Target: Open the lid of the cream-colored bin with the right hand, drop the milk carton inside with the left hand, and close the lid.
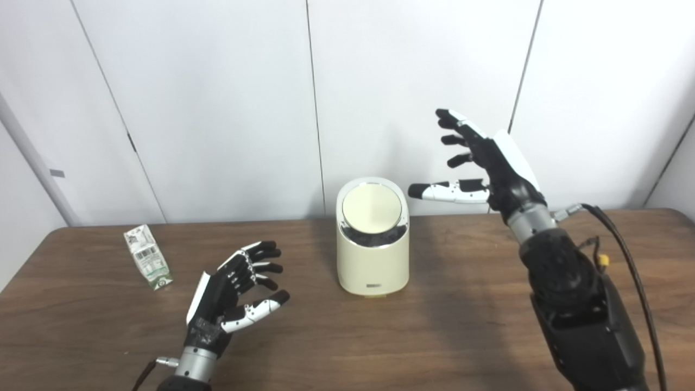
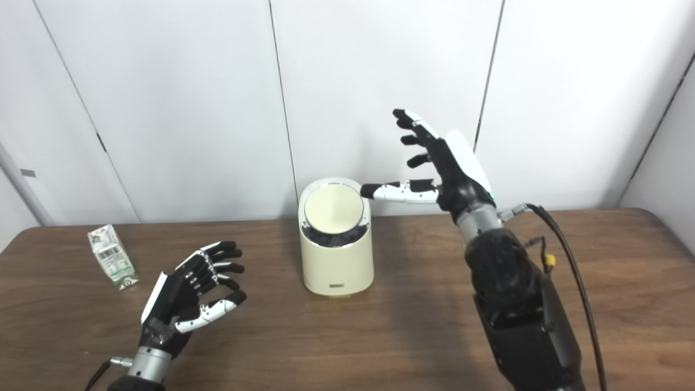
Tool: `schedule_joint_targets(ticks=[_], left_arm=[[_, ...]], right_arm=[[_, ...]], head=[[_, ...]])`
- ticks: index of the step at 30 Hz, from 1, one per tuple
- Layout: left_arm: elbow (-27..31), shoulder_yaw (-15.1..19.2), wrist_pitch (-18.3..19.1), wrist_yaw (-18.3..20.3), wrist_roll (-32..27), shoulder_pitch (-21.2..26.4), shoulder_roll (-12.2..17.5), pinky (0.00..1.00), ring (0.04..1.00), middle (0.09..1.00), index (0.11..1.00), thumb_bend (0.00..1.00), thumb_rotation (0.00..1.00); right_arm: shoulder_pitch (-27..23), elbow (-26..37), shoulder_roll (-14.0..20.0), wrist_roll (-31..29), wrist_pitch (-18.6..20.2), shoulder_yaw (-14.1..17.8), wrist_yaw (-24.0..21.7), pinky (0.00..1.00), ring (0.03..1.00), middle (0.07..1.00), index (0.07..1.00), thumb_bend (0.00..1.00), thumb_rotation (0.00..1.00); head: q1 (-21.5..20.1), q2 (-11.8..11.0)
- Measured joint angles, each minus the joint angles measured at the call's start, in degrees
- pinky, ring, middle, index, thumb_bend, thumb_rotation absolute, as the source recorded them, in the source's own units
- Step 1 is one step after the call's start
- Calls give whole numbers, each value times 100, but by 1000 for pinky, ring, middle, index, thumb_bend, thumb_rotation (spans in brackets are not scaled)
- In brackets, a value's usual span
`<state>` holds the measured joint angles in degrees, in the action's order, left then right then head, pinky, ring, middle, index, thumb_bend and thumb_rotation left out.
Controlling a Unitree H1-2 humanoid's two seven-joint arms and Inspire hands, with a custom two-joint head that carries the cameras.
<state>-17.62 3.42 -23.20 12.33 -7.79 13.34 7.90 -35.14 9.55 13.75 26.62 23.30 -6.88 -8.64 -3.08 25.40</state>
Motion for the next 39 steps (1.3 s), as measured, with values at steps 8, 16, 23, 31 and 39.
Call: schedule_joint_targets(ticks=[8, 16, 23, 31, 39], left_arm=[[-3, 10, 0, 8, -82, 7, 5, 533, 674, 759, 782, 651, 1], [-6, -5, -1, 2, -72, 14, 7, 531, 676, 759, 777, 661, 26], [-6, -7, -9, -19, -56, 16, 10, 529, 664, 754, 770, 668, 24], [-6, -9, -8, -45, -23, 20, 10, 539, 669, 755, 775, 666, 35], [-6, -8, -5, -62, 70, 22, 4, 525, 664, 754, 774, 684, 41]], right_arm=[[-557, -509, -16, 320, 307, -299, -132, 651, 851, 924, 924, 760, 358], [-829, -1133, -268, 440, 297, -508, -69, 746, 888, 937, 937, 785, 324], [-847, -1522, -315, 505, 273, -654, 21, 754, 895, 937, 918, 848, 343], [-848, -1799, -335, 576, 153, -743, 176, 737, 890, 939, 922, 903, 308], [-838, -1804, -291, 613, 156, -838, 135, 685, 865, 941, 946, 910, 295]], head=[[17, 9], [26, 35], [61, 70], [70, 62], [88, 88]])
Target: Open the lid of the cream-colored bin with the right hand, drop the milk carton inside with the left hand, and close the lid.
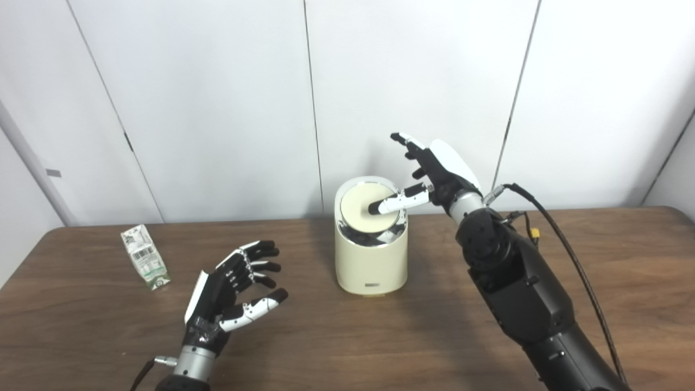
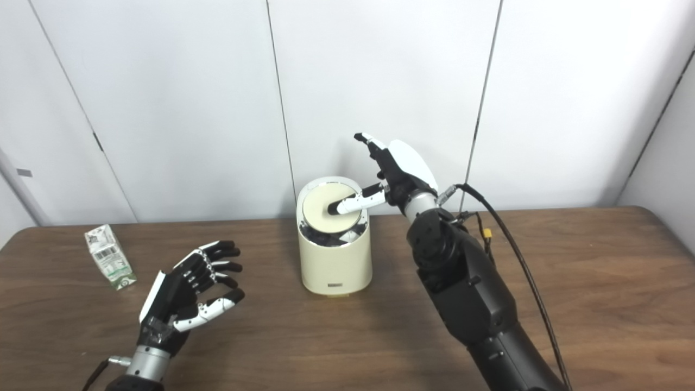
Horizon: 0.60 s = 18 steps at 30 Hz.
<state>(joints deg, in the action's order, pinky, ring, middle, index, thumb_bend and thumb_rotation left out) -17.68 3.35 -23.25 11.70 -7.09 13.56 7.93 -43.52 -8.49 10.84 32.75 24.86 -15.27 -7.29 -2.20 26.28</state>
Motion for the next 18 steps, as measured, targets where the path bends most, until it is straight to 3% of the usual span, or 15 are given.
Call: schedule_joint_targets(ticks=[5, 18], left_arm=[[10, 3, 17, -8, 8, 1, -3, 540, 670, 755, 774, 692, 62], [47, -1, 38, -32, 33, -10, -4, 530, 664, 752, 767, 683, 58]], right_arm=[[88, 18, 38, 69, -1, -73, -23, 662, 846, 928, 930, 936, 285], [99, -100, 109, 86, -8, -214, -181, 763, 905, 944, 933, 923, 281]], head=[[35, 26], [88, 79]])
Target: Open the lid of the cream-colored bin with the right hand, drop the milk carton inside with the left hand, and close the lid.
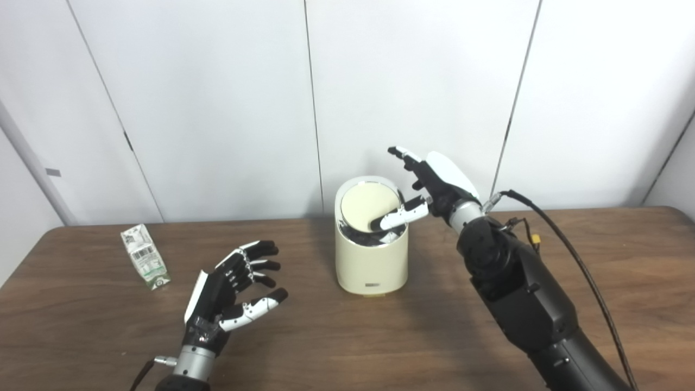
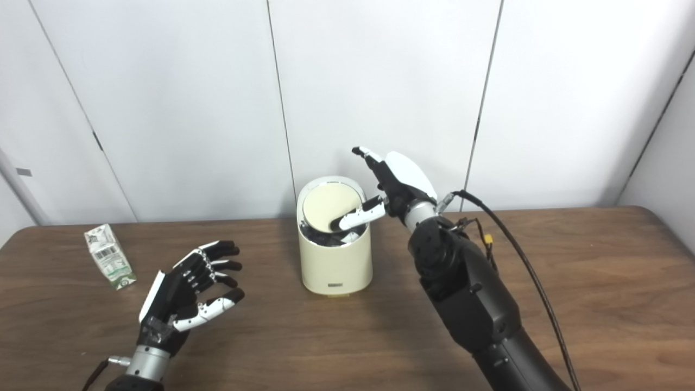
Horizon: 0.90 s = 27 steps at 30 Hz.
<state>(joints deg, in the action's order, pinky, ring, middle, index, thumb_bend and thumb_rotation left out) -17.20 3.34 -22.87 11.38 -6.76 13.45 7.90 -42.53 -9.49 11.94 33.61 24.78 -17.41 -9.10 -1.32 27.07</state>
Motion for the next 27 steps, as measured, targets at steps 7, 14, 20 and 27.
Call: schedule_joint_targets(ticks=[7, 14, 20, 27], left_arm=[[6, -1, 0, -16, 26, -7, 1, 527, 661, 750, 768, 693, 75], [82, 8, 22, -20, 29, -52, 5, 531, 670, 753, 765, 679, 51], [122, 17, 54, 19, 19, -98, 34, 524, 678, 760, 771, 679, 58], [174, 23, 69, 43, 1, -135, 26, 526, 670, 755, 766, 693, 74]], right_arm=[[-56, -287, -44, -46, -110, 63, 134, 778, 911, 952, 931, 912, 284], [-161, -519, -103, -52, -258, 65, 245, 733, 896, 947, 924, 890, 266], [-279, -611, -182, 150, -67, -75, 318, 664, 862, 939, 912, 864, 280], [-315, -643, -684, 1087, 76, 433, -77, 700, 857, 935, 905, 840, 236]], head=[[62, 9], [97, 44], [105, 70], [123, 123]])
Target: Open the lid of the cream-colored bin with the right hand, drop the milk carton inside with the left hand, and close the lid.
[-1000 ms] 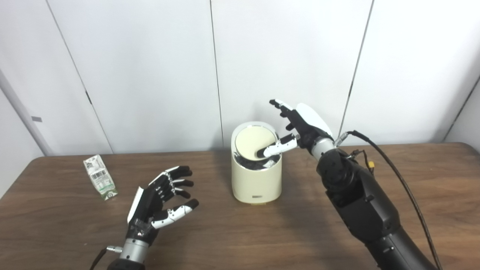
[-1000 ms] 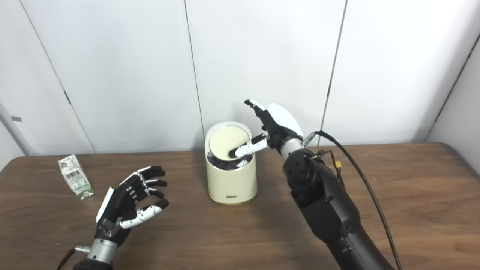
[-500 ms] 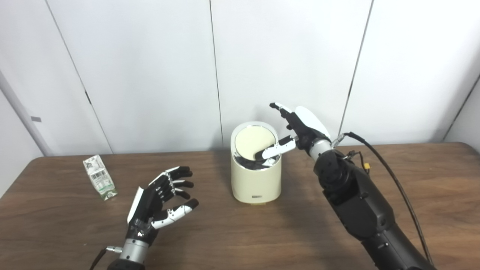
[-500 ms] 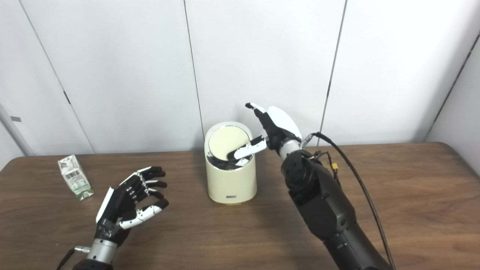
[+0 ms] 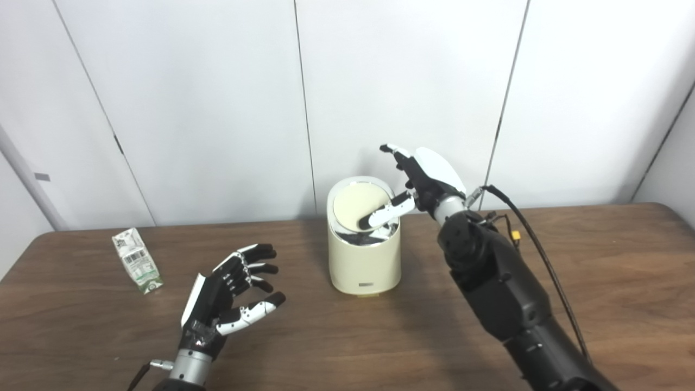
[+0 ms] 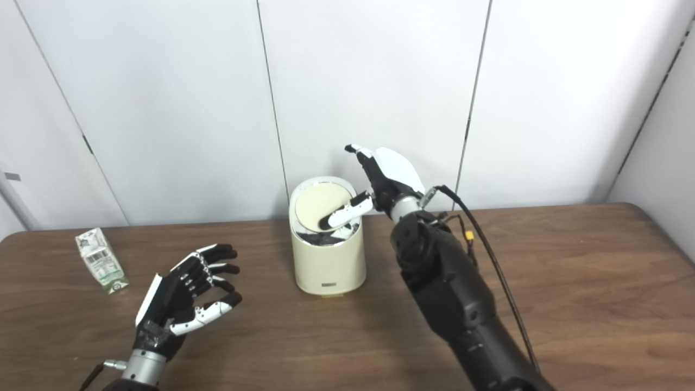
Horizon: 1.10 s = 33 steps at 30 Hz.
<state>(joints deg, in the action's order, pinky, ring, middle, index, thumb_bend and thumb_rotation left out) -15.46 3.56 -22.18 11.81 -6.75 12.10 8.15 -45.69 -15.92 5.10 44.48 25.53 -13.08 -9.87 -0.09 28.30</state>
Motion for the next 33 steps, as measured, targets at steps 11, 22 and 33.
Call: schedule_joint_targets(ticks=[11, 22, 33], left_arm=[[50, -25, 20, -51, 20, 30, -61, 532, 664, 747, 768, 693, 74], [12, -26, 19, -36, 18, 40, -50, 527, 655, 741, 764, 704, 80], [-5, -19, 21, -28, 6, 45, -50, 517, 661, 747, 763, 701, 71]], right_arm=[[559, 1434, -64, 428, 121, 535, -981, 660, 850, 913, 901, 815, 271], [1638, 2984, 149, -926, -100, 1208, -934, 768, 877, 903, 901, 827, 225], [2809, 2966, 594, -2135, -871, 1393, -440, 724, 858, 909, 913, 817, 322]], head=[[18, 35], [-17, 44], [0, 35]])
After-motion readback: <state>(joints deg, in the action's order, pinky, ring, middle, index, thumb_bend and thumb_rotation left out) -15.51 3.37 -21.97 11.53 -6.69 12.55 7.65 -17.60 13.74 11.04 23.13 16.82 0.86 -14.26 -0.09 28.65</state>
